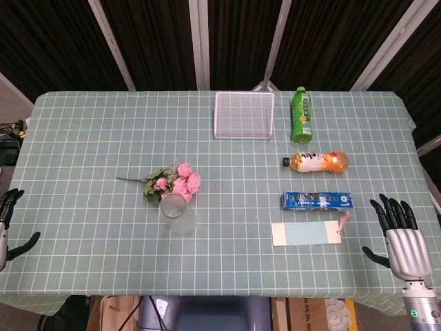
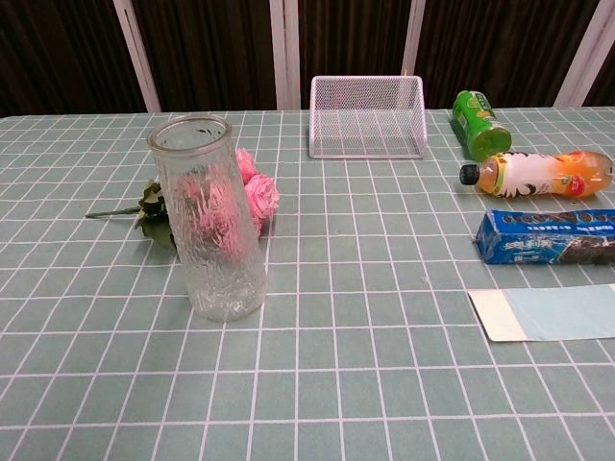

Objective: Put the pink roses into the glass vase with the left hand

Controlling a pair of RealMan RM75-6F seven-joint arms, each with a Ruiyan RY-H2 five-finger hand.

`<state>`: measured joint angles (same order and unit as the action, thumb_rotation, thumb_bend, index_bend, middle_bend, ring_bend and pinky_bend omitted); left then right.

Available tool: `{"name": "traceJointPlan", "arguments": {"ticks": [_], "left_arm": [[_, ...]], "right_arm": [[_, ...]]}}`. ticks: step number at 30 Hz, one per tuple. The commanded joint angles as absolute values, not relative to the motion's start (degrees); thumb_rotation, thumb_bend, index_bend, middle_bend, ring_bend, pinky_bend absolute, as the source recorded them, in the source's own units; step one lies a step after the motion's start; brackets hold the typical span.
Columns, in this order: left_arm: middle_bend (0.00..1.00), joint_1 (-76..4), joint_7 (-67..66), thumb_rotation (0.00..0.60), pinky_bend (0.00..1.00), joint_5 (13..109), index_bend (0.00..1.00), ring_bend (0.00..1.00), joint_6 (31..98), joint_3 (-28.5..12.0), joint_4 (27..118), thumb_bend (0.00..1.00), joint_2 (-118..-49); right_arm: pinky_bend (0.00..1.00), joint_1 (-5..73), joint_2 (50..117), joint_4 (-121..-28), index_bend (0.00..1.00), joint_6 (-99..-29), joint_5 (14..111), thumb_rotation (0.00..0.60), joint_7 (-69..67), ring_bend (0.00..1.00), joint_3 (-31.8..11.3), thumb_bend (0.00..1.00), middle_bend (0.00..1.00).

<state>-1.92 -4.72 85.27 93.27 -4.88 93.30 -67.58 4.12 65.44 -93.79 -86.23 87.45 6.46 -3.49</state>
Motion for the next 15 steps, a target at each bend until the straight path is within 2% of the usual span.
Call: {"name": "traceJointPlan", "arguments": {"ticks": [1, 15], "left_arm": [[0.12, -1.8, -4.6, 0.6, 0.0, 85.2, 0.15, 0.0, 93.6, -5.0, 93.3, 0.26, -67.5], [0.12, -1.3, -4.5, 0.6, 0.0, 85.8, 0.15, 0.0, 94.5, -5.1, 93.8, 0.26, -67.4]], "right_arm": [[0.0, 4.1, 65.4, -93.8, 0.1, -86.4, 87.4, 0.6, 6.3, 0.0, -3.6, 0.15, 0.04], [0.0, 4.1, 65.2, -93.9, 0.1, -86.4, 87.6, 0.6, 5.9, 0.0, -3.5, 0.15, 0.04]]}}
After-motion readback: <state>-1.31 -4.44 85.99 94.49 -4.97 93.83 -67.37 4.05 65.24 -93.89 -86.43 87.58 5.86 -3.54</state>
